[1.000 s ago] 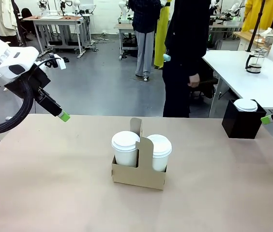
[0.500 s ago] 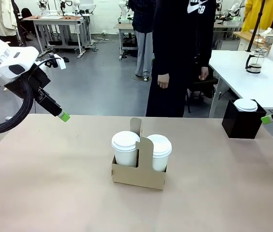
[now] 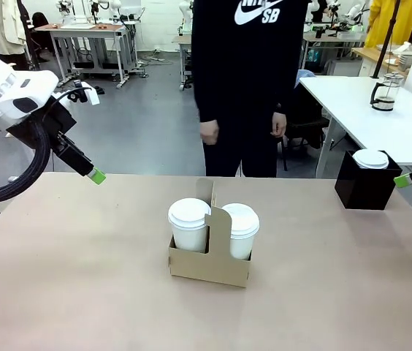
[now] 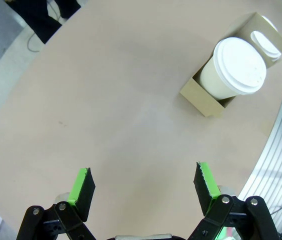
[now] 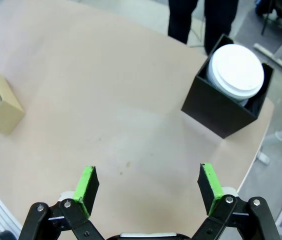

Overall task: Pour a drink into a cup and package it in a carrier.
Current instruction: Insert the held 600 ml Paper Cup into the Cup Carrier.

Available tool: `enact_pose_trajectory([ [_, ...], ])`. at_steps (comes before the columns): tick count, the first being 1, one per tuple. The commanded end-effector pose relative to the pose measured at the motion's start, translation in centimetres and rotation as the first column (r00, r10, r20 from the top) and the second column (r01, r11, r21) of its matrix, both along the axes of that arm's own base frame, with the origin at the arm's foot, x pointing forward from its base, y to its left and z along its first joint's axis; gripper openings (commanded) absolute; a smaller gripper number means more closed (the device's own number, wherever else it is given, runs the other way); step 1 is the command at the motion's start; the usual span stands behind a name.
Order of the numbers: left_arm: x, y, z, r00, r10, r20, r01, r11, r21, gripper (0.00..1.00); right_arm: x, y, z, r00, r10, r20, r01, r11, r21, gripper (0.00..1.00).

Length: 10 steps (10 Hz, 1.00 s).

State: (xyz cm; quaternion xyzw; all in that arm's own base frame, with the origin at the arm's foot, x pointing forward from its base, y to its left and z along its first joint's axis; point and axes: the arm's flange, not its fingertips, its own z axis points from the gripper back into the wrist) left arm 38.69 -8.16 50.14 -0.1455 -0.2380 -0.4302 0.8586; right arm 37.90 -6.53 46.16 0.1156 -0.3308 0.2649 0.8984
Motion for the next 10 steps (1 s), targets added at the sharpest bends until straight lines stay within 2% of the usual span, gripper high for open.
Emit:
enact_pose_trajectory([
  [1, -0.03, 0.0, 0.2, 1.0, 0.007, -0.007, -0.007, 1.0, 0.005, 1.0, -0.09, -0.08, 0.25, 1.0, 0.003, 0.006, -0.003, 1.0, 0.001, 1.0],
  [10, -0.03, 0.0, 0.2, 1.0, 0.007, -0.007, -0.007, 1.0, 0.005, 1.0, -0.09, -0.08, 0.25, 1.0, 0.003, 0.006, -0.003, 1.0, 0.001, 1.0],
])
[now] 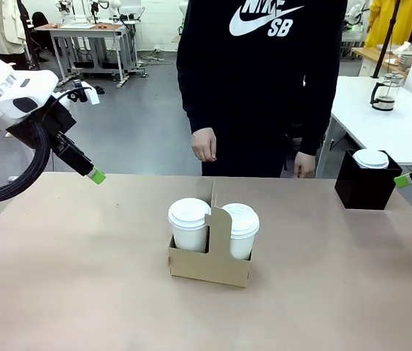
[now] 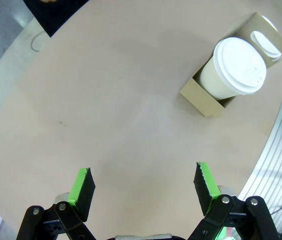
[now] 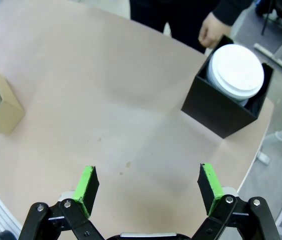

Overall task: Pour a drink into a cup and package it in a carrier.
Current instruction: Insert the held 600 ml Paper Cup into the Cup Carrier.

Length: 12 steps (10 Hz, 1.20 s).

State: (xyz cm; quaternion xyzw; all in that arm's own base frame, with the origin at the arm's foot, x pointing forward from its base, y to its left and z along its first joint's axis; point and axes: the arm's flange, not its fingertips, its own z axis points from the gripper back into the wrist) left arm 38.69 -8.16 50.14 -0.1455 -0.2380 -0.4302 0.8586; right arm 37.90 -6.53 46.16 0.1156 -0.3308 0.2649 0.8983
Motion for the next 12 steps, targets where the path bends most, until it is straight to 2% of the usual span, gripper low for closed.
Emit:
enact_pose_trajectory([
  [1, -0.02, 0.0, 0.2, 1.0, 0.007, -0.007, -0.007, 1.0, 0.005, 1.0, -0.09, -0.08, 0.25, 1.0, 0.003, 0.006, -0.003, 1.0, 0.001, 1.0],
  [12, -0.02, 0.0, 0.2, 1.0, 0.007, -0.007, -0.007, 1.0, 0.005, 1.0, -0.09, -0.08, 0.25, 1.0, 0.003, 0.006, -0.003, 1.0, 0.001, 1.0],
])
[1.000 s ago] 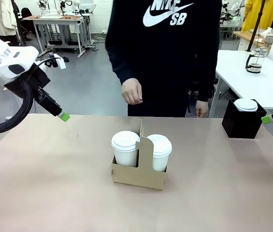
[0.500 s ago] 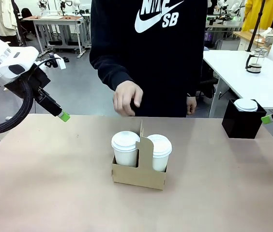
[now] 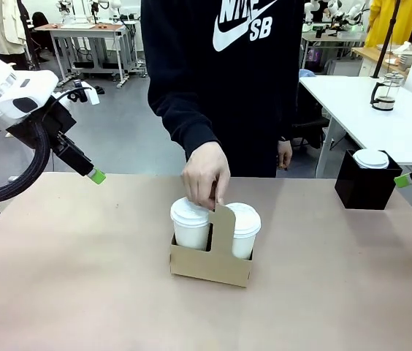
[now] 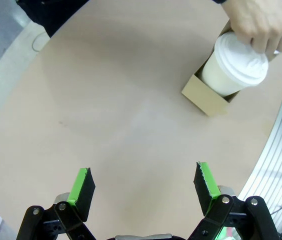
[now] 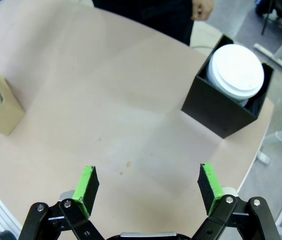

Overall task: Pour a drink into a cup and package it in a carrier.
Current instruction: Insert the held 600 ml Paper Cup into the Cup Carrier.

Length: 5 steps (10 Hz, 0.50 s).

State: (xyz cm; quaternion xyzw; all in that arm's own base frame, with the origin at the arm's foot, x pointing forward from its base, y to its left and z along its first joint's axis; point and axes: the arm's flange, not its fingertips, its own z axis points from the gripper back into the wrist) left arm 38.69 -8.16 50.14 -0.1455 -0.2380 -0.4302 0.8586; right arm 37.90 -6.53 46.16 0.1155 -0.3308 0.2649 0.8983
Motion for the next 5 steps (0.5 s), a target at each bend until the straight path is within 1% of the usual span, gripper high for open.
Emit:
enact_pose_trajectory([
  [1, -0.02, 0.0, 0.2, 1.0, 0.007, -0.007, -0.007, 1.0, 0.005, 1.0, -0.09, -0.08, 0.25, 1.0, 0.003, 0.006, -0.003, 1.0, 0.001, 1.0],
  [5, -0.02, 0.0, 0.2, 1.0, 0.007, -0.007, -0.007, 1.0, 0.005, 1.0, -0.09, -0.08, 0.25, 1.0, 0.003, 0.006, -0.003, 1.0, 0.001, 1.0],
])
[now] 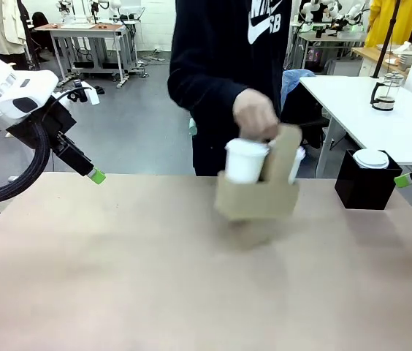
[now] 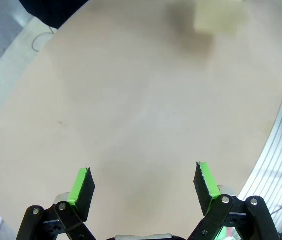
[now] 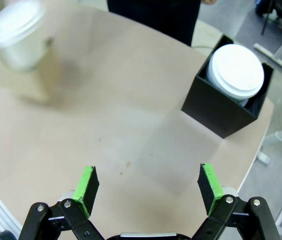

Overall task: Pour a drink into a cup and package it in a carrier.
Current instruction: Insert the held 600 ml Paper Cup into the Cup Carrier.

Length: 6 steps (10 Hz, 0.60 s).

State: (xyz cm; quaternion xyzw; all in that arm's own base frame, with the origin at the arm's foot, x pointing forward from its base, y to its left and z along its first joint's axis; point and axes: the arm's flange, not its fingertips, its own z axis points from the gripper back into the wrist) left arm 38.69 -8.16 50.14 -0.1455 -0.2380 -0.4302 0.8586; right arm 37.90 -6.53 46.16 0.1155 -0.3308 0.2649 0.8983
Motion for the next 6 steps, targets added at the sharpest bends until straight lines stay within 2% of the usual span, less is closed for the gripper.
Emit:
enact_pose_trajectory([
  [1, -0.03, 0.0, 0.2, 1.0, 0.007, -0.007, -0.007, 1.0, 0.005, 1.0, -0.09, -0.08, 0.24, 1.0, 0.003, 0.006, -0.003, 1.0, 0.001, 1.0],
  [6, -0.03, 0.0, 0.2, 1.0, 0.007, -0.007, -0.007, 1.0, 0.005, 1.0, -0.09, -0.08, 0.24, 1.0, 0.003, 0.006, -0.003, 1.0, 0.001, 1.0],
])
